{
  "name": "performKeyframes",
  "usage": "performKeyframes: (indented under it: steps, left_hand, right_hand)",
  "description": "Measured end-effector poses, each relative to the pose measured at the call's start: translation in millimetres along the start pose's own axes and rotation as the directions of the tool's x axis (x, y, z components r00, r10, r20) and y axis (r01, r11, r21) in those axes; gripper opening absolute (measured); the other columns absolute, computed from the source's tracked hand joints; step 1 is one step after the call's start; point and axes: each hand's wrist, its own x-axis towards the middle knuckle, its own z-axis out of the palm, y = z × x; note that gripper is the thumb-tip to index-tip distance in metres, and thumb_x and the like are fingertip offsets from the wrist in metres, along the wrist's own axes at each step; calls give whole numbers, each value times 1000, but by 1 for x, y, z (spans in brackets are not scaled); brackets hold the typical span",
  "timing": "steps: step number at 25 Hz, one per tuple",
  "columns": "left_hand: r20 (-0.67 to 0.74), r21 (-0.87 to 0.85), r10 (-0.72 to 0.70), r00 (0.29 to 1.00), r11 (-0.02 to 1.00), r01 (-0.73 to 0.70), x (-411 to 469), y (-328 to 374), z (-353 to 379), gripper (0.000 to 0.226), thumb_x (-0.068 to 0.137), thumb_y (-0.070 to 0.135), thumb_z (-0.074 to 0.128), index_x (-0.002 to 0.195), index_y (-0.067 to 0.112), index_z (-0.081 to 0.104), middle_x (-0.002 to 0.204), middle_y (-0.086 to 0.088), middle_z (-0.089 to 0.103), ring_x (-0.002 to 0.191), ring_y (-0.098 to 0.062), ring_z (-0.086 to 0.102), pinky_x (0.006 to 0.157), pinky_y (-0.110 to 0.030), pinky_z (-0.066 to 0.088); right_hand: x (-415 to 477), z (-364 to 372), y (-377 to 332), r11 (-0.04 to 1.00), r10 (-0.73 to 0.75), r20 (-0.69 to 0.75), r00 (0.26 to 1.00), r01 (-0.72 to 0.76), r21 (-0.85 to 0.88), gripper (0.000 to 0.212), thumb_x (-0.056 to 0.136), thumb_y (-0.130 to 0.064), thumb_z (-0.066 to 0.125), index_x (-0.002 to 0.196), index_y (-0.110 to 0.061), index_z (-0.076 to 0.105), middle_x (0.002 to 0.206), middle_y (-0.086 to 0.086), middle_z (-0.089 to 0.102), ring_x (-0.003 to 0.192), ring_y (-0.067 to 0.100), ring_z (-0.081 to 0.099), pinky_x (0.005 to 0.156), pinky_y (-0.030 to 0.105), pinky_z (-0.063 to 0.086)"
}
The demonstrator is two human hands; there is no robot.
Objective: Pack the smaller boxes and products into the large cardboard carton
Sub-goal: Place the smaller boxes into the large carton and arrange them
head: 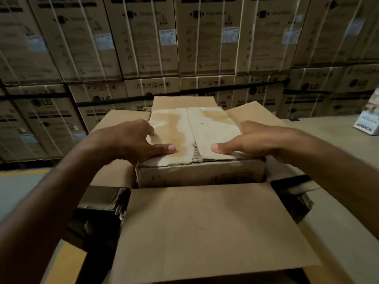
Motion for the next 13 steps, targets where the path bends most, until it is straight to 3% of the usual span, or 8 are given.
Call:
performKeyframes:
  steps: [2,4,7,9,11,13]
  left_hand:
    - [-23,181,11,1000,984,-7,6,2,5,80,82,75,59,135,15,58,109,-4,65,86,-15,61,74,-34,55]
    - [-86,332,65,994,943,-33,11,2,14,70,89,74,51,127,16,61,97,-1,64,83,-16,58,72,-35,49]
    - [-131,381,96,987,924,-40,14,5,29,53,94,68,50,100,18,65,79,-1,59,72,-17,55,66,-35,46]
    - [-140,440,95,986,898,-24,13,9,35,48,97,65,49,78,21,52,72,-1,52,67,-16,50,65,-34,44]
    - [-122,463,96,988,886,-29,11,13,38,50,99,62,48,71,21,42,70,0,48,64,-16,46,65,-34,42]
    - [-114,490,92,989,871,-24,12,14,39,50,101,60,47,76,16,47,75,-2,52,65,-15,47,65,-35,41]
  right_hand:
    - [7,1,-6,995,41,-2,999,-41,-96,76,79,-58,81,135,-14,54,123,-1,60,106,19,57,93,36,51]
    - [15,6,-7,988,45,6,999,-44,-147,79,83,-59,77,141,-12,52,127,3,59,112,23,57,98,39,51]
    - [22,16,-2,992,24,10,1000,-23,-127,76,86,-56,76,142,-13,50,130,2,60,116,23,57,102,40,50]
    - [23,23,0,987,-4,12,1000,6,-162,68,90,-52,73,142,-16,48,132,1,60,118,23,57,106,41,48]
    - [23,26,-2,978,-5,29,1000,11,-211,68,92,-54,69,145,-17,46,137,2,59,122,24,56,109,43,47]
    - [24,31,0,955,34,43,998,-19,-297,86,93,-65,59,158,-18,29,157,9,43,137,31,46,115,47,41]
